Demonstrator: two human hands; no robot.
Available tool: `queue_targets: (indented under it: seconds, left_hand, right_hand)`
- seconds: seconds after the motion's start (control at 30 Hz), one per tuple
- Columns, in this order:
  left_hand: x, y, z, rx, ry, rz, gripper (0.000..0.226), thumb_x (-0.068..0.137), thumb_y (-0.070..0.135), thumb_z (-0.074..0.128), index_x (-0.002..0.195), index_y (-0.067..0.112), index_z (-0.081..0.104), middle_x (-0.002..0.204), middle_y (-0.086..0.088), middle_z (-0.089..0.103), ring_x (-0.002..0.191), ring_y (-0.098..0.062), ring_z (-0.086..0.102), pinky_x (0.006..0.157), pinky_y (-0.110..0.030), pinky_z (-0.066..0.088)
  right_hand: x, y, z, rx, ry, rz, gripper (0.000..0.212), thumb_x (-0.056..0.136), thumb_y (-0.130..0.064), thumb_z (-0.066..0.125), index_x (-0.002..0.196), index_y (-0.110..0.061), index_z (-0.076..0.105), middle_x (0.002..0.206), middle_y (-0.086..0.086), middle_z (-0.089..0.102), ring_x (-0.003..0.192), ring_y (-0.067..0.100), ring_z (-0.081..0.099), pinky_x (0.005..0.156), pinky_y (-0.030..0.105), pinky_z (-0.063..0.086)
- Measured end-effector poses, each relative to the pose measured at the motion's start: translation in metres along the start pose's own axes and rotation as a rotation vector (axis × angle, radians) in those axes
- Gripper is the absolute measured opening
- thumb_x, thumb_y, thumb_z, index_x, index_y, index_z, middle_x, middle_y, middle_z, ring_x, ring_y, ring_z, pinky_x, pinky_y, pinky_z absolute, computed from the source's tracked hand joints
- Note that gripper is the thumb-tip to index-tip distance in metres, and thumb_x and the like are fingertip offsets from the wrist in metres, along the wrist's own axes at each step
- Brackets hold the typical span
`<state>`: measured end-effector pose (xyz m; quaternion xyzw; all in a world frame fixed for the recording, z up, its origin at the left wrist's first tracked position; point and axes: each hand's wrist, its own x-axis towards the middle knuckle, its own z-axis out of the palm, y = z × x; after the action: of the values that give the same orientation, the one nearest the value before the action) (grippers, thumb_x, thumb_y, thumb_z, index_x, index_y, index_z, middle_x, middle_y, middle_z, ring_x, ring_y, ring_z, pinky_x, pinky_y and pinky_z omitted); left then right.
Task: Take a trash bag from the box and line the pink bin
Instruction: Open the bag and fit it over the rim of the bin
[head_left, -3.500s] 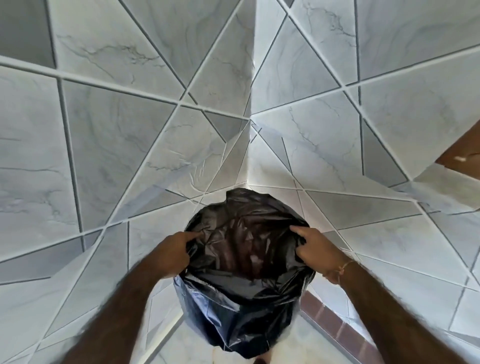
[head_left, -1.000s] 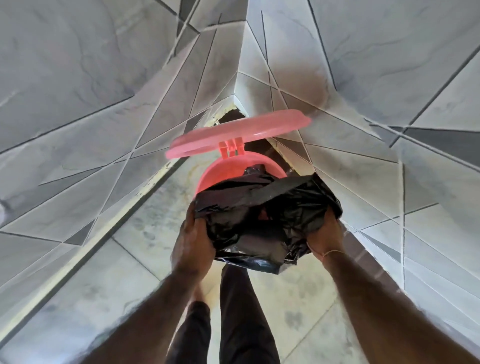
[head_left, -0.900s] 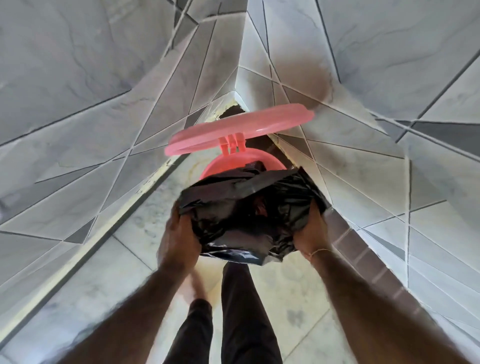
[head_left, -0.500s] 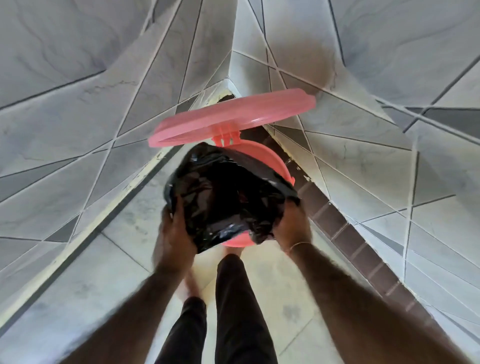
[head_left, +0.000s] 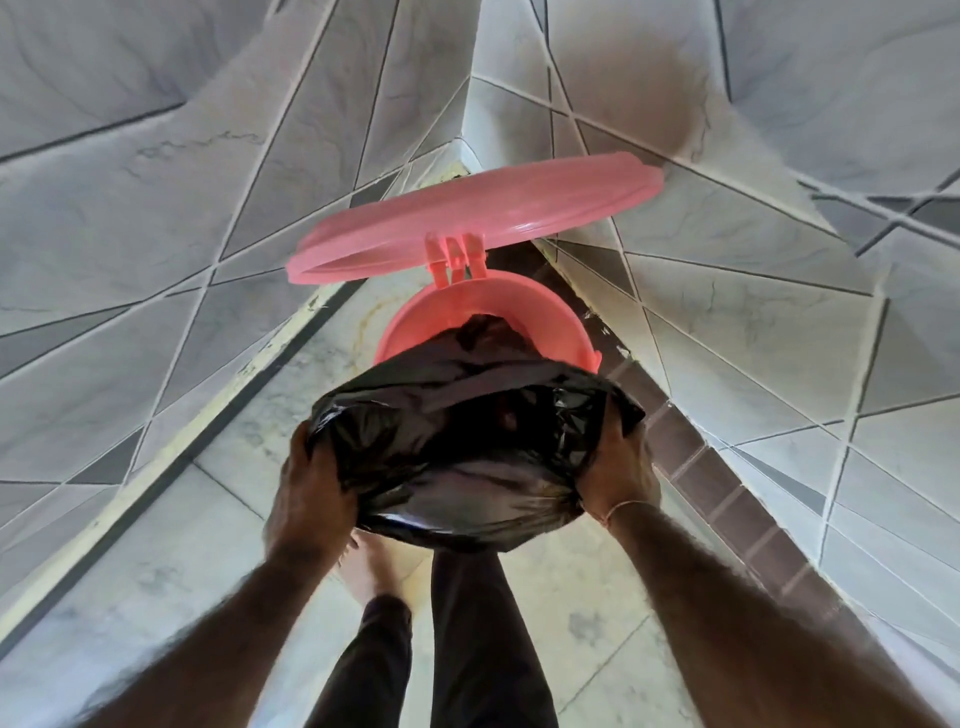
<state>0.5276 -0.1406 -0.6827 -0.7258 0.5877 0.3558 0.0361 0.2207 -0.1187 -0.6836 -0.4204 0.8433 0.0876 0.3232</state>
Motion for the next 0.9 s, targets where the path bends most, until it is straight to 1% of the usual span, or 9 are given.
queue_targets:
  seconds: [0.07, 0.17, 0.23, 0.33, 0.43, 0.57, 0.77, 0.83, 0.9]
  left_hand:
    - [-0.002, -0.001, 0.006, -0.058, -0.005, -0.037, 0.062, 0.078, 0.007, 0.065, 0.134, 0.018, 0.04, 0.134, -0.014, 0.043, 0.107, -0.046, 0.058, 0.073, -0.049, 0.055]
    - [-0.006, 0.013, 0.025, -0.143, -0.022, -0.059, 0.074, 0.07, 0.017, 0.077, 0.135, 0.015, 0.042, 0.138, -0.013, 0.042, 0.114, -0.043, 0.056, 0.084, -0.049, 0.055]
    - [-0.007, 0.027, 0.037, -0.194, -0.025, -0.08, 0.082, 0.068, 0.018, 0.078, 0.139, 0.017, 0.037, 0.14, -0.011, 0.04, 0.12, -0.039, 0.052, 0.089, -0.048, 0.052]
    - [-0.008, 0.032, 0.05, -0.218, -0.019, -0.076, 0.082, 0.071, 0.015, 0.072, 0.143, 0.02, 0.031, 0.139, -0.012, 0.04, 0.121, -0.038, 0.049, 0.091, -0.048, 0.05]
    - [-0.006, 0.015, 0.049, -0.108, -0.024, -0.068, 0.074, 0.075, 0.012, 0.066, 0.14, 0.016, 0.033, 0.135, -0.016, 0.042, 0.114, -0.043, 0.051, 0.084, -0.052, 0.051]
    - [0.008, -0.008, 0.039, 0.034, -0.062, -0.118, 0.072, 0.074, 0.019, 0.072, 0.137, 0.017, 0.037, 0.135, -0.016, 0.041, 0.111, -0.046, 0.053, 0.073, -0.054, 0.052]
    - [0.04, -0.005, 0.03, 0.05, 0.011, -0.069, 0.063, 0.074, 0.017, 0.07, 0.13, 0.012, 0.04, 0.136, -0.018, 0.041, 0.112, -0.047, 0.051, 0.074, -0.056, 0.051]
    - [0.052, 0.001, 0.026, 0.068, 0.015, -0.041, 0.07, 0.074, 0.016, 0.07, 0.135, 0.017, 0.036, 0.139, -0.015, 0.039, 0.114, -0.046, 0.05, 0.072, -0.057, 0.051]
    - [0.06, 0.006, 0.021, 0.102, -0.006, -0.023, 0.074, 0.072, 0.016, 0.072, 0.136, 0.02, 0.034, 0.139, -0.012, 0.037, 0.113, -0.045, 0.05, 0.071, -0.056, 0.052]
  right_hand:
    - [0.003, 0.012, 0.0, -0.025, -0.013, 0.044, 0.078, 0.075, -0.021, 0.062, 0.143, -0.033, 0.024, 0.144, 0.008, 0.034, 0.121, 0.044, 0.047, 0.081, 0.052, 0.053]
    - [0.01, 0.029, -0.002, -0.003, 0.004, 0.138, 0.077, 0.071, -0.037, 0.074, 0.134, -0.02, 0.034, 0.141, 0.015, 0.038, 0.12, 0.047, 0.048, 0.085, 0.053, 0.05]
    - [0.013, 0.033, 0.0, 0.035, 0.017, 0.163, 0.082, 0.068, -0.043, 0.076, 0.135, -0.018, 0.035, 0.143, 0.016, 0.037, 0.119, 0.047, 0.049, 0.086, 0.053, 0.049]
    - [0.012, 0.031, 0.012, 0.071, 0.046, 0.178, 0.075, 0.069, -0.038, 0.075, 0.13, -0.016, 0.037, 0.142, 0.014, 0.039, 0.116, 0.048, 0.052, 0.083, 0.053, 0.05]
    - [0.01, 0.025, 0.021, 0.108, 0.032, 0.203, 0.08, 0.067, -0.034, 0.076, 0.132, -0.018, 0.033, 0.144, 0.013, 0.038, 0.118, 0.047, 0.051, 0.083, 0.053, 0.05]
    - [0.01, 0.026, 0.026, 0.084, 0.007, 0.162, 0.092, 0.064, -0.029, 0.08, 0.141, -0.021, 0.031, 0.147, 0.008, 0.036, 0.121, 0.042, 0.05, 0.085, 0.052, 0.052]
    - [0.026, 0.029, 0.013, 0.08, 0.064, 0.145, 0.057, 0.063, -0.04, 0.073, 0.116, -0.021, 0.063, 0.127, 0.009, 0.053, 0.112, 0.036, 0.058, 0.083, 0.042, 0.054]
    - [0.038, 0.031, 0.007, 0.117, 0.09, 0.094, 0.057, 0.058, -0.045, 0.068, 0.11, -0.021, 0.066, 0.124, 0.008, 0.059, 0.115, 0.03, 0.054, 0.091, 0.034, 0.05]
    - [0.048, 0.027, -0.002, 0.178, 0.14, -0.001, 0.051, 0.062, -0.038, 0.071, 0.11, -0.023, 0.066, 0.124, 0.009, 0.061, 0.121, 0.02, 0.045, 0.097, 0.027, 0.042]
